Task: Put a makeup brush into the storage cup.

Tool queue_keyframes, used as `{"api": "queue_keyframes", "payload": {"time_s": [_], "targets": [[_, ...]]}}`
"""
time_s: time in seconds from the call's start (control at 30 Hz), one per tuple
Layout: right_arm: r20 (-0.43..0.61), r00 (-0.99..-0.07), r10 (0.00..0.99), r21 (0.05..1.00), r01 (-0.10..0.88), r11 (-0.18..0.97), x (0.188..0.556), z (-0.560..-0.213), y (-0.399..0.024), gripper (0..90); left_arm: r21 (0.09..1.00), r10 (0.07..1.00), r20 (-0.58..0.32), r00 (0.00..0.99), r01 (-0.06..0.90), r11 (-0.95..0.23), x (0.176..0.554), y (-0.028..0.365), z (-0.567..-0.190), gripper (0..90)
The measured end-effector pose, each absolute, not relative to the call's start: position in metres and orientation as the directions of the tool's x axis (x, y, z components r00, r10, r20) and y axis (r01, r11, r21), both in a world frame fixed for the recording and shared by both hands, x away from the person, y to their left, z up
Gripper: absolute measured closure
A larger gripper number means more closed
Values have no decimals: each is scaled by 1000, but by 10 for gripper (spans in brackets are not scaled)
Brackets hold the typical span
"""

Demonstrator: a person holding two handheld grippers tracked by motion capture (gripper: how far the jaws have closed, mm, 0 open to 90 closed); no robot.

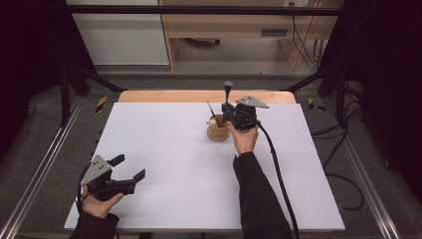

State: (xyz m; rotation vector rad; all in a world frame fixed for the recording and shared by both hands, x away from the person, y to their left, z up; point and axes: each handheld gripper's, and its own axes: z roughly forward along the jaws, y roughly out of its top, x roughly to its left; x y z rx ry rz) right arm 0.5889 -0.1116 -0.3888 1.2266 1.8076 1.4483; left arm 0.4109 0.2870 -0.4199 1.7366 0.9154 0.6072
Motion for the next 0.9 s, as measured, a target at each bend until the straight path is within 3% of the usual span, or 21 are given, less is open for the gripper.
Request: {"api": "queue_keyframes", "payload": {"time_s": [0.9], "targets": [[128, -423, 897, 919, 390, 52, 600, -413, -104, 795, 943, 812, -26, 584, 284, -174, 409, 287, -419, 74]]}}
